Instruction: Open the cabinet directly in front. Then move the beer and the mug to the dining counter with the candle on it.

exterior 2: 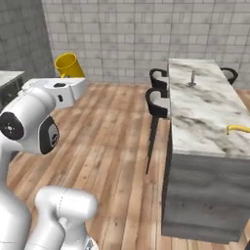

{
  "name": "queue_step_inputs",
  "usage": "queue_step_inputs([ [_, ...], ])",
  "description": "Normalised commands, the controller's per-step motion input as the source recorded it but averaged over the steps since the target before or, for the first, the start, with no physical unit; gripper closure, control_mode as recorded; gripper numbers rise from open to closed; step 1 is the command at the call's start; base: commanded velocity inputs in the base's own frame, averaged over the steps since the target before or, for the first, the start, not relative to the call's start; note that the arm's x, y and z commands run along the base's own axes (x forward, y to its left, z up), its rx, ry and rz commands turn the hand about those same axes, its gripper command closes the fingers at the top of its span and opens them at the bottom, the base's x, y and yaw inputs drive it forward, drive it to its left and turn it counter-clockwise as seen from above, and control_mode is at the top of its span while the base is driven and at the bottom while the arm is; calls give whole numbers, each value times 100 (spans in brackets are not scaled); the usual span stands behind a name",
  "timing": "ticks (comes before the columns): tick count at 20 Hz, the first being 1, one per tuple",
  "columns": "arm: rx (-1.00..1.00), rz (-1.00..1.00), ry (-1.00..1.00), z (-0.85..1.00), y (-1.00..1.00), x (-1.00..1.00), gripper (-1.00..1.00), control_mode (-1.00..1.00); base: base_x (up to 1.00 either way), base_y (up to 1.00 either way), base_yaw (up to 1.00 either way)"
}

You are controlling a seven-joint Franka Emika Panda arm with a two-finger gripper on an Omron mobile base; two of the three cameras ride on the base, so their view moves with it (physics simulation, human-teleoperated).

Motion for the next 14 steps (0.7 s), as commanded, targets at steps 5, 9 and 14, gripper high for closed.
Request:
queue_step_inputs([
  [5, 0, 0, 0, 0, 0, 0, 100, 100, 21, 0, -39],
  [9, 0, 0, 0, 0, 0, 0, 100, 100, 0, 24, -95],
  [14, 0, 0, 0, 0, 0, 0, 100, 100, -10, 20, -98],
])
